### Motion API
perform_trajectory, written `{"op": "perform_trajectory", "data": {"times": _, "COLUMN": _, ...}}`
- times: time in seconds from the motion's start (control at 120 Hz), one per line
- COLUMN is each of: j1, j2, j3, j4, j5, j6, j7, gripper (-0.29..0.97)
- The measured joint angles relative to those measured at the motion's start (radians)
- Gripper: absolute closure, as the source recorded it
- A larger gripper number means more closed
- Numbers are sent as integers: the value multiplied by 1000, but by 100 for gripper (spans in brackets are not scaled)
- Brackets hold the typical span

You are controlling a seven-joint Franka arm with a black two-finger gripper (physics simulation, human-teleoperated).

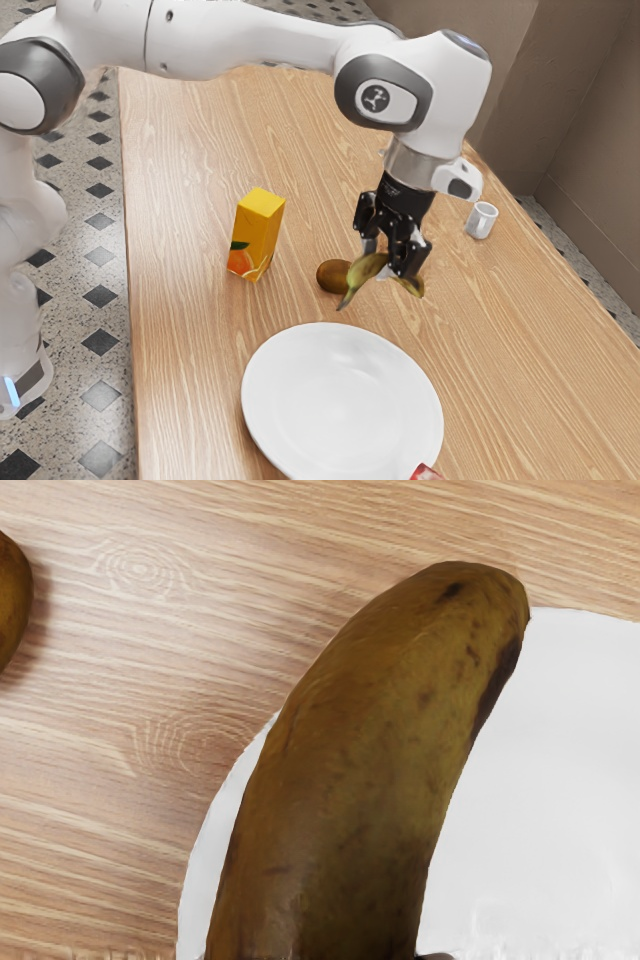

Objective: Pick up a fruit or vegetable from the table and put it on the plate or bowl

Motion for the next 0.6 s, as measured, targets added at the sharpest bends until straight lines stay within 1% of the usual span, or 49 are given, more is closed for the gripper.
{"op": "perform_trajectory", "data": {"times": 0.108, "j1": -136, "j2": -18, "j3": -1, "j4": -23, "j5": 13, "j6": -11, "j7": -14, "gripper": 49}}
{"op": "perform_trajectory", "data": {"times": 0.2, "j1": -194, "j2": -16, "j3": -1, "j4": -30, "j5": 19, "j6": -16, "j7": -26, "gripper": 49}}
{"op": "perform_trajectory", "data": {"times": 0.275, "j1": -188, "j2": -5, "j3": -1, "j4": -31, "j5": 22, "j6": -16, "j7": -34, "gripper": 50}}
{"op": "perform_trajectory", "data": {"times": 0.408, "j1": -116, "j2": 15, "j3": -3, "j4": -30, "j5": 25, "j6": -12, "j7": -46, "gripper": 49}}
{"op": "perform_trajectory", "data": {"times": 0.45, "j1": -113, "j2": 18, "j3": -5, "j4": -29, "j5": 26, "j6": -5, "j7": -49, "gripper": 38}}
{"op": "perform_trajectory", "data": {"times": 0.5, "j1": -134, "j2": 20, "j3": -7, "j4": -27, "j5": 25, "j6": 7, "j7": -52, "gripper": 26}}
{"op": "perform_trajectory", "data": {"times": 0.6, "j1": -186, "j2": 23, "j3": -7, "j4": -25, "j5": 28, "j6": 26, "j7": -57, "gripper": 13}}
